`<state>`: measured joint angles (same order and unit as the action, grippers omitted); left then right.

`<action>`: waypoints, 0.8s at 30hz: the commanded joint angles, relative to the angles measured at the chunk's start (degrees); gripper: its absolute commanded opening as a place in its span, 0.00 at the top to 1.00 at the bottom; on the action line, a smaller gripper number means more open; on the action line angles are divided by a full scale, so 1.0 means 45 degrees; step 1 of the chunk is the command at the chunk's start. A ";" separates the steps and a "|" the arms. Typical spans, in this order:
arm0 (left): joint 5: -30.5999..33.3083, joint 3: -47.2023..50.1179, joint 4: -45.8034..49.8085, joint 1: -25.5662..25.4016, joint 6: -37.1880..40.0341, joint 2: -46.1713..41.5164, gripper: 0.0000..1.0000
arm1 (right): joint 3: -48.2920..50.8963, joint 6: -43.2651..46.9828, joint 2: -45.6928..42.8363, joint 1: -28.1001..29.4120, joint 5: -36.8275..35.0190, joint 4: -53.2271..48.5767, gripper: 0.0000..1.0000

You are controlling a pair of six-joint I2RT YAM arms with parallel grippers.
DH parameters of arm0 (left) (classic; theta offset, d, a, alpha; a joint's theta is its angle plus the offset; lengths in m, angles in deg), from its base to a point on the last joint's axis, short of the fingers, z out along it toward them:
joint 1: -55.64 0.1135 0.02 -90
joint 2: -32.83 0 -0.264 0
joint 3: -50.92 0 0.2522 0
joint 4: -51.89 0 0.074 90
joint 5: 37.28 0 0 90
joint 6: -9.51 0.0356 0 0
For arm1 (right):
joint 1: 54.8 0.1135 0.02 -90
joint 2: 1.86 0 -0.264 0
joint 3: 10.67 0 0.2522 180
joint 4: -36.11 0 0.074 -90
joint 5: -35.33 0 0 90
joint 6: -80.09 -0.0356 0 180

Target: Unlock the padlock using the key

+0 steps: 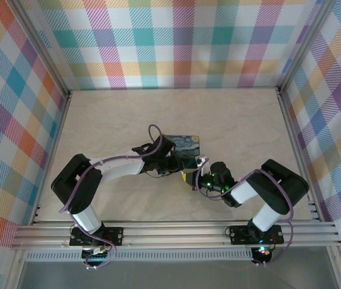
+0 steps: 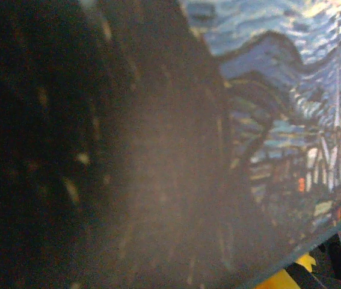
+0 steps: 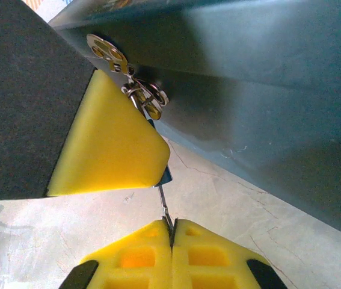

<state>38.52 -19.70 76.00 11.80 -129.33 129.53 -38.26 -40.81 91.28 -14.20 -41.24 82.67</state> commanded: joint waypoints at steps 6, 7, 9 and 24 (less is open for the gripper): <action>0.0904 0.0128 -0.0443 0.0012 -0.0316 0.0385 0.82 | -0.0286 0.0327 -0.0607 0.0428 0.0707 0.2802 1.00; 0.0909 0.0187 -0.0510 -0.0011 -0.0355 0.0366 0.82 | -0.0305 0.0352 -0.0672 0.0416 0.0721 0.2889 1.00; 0.0787 0.0300 -0.0749 -0.0013 -0.0555 0.0387 0.82 | -0.0287 0.0381 -0.0800 0.0423 0.0726 0.3140 1.00; 0.1084 0.0348 -0.1057 -0.0284 -0.0866 0.0521 0.82 | -0.0848 0.0381 -0.1068 0.0412 0.0824 0.3141 1.00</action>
<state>39.09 -19.35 73.40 11.41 -132.34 129.58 -38.28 -40.33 90.65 -13.90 -44.08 83.37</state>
